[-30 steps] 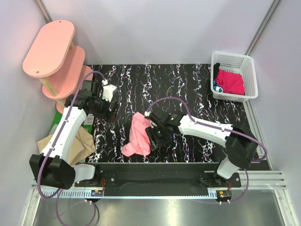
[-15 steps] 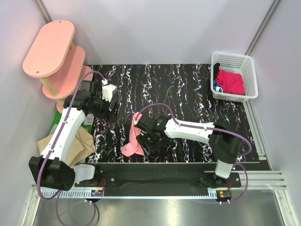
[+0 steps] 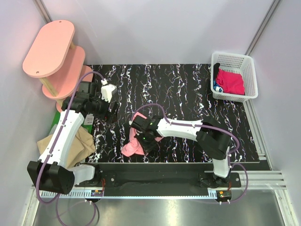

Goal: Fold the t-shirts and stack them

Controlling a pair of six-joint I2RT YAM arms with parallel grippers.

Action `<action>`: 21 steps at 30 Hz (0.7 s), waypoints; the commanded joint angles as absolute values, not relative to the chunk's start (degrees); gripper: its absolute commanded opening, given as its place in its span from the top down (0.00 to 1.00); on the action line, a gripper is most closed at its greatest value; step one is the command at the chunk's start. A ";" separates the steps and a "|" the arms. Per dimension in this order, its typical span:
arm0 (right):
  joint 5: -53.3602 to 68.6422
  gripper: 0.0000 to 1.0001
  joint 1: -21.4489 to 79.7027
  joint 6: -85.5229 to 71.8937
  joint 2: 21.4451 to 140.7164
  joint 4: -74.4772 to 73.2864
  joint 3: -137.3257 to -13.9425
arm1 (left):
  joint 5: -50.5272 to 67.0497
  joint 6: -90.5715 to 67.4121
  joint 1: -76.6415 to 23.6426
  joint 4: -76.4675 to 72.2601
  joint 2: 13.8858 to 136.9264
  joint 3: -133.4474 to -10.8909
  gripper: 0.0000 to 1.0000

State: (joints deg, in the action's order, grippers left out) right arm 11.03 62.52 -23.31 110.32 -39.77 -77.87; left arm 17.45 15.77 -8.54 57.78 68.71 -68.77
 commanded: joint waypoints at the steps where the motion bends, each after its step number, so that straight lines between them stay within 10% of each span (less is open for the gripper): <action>1: 7.56 1.00 62.93 -22.94 108.90 -39.28 -80.68 | 18.99 16.61 -8.26 56.60 66.97 -68.56 0.06; 9: -1.22 1.00 65.20 -18.38 107.30 -55.70 -103.67 | 19.34 15.73 -8.26 56.16 67.23 -67.68 0.06; 16: -10.72 1.00 71.45 -13.45 120.33 -78.75 -157.97 | 21.35 12.49 -4.06 54.32 65.31 -69.87 0.05; 21: -12.91 1.00 71.46 -13.71 114.01 -75.59 -157.85 | 26.45 10.55 8.51 53.00 64.16 -73.03 0.03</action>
State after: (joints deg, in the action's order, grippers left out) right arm -8.10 72.31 -15.59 117.47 -71.22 -155.41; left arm 21.80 13.02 1.23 56.55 66.11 -68.60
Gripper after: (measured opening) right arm 0.022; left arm 0.963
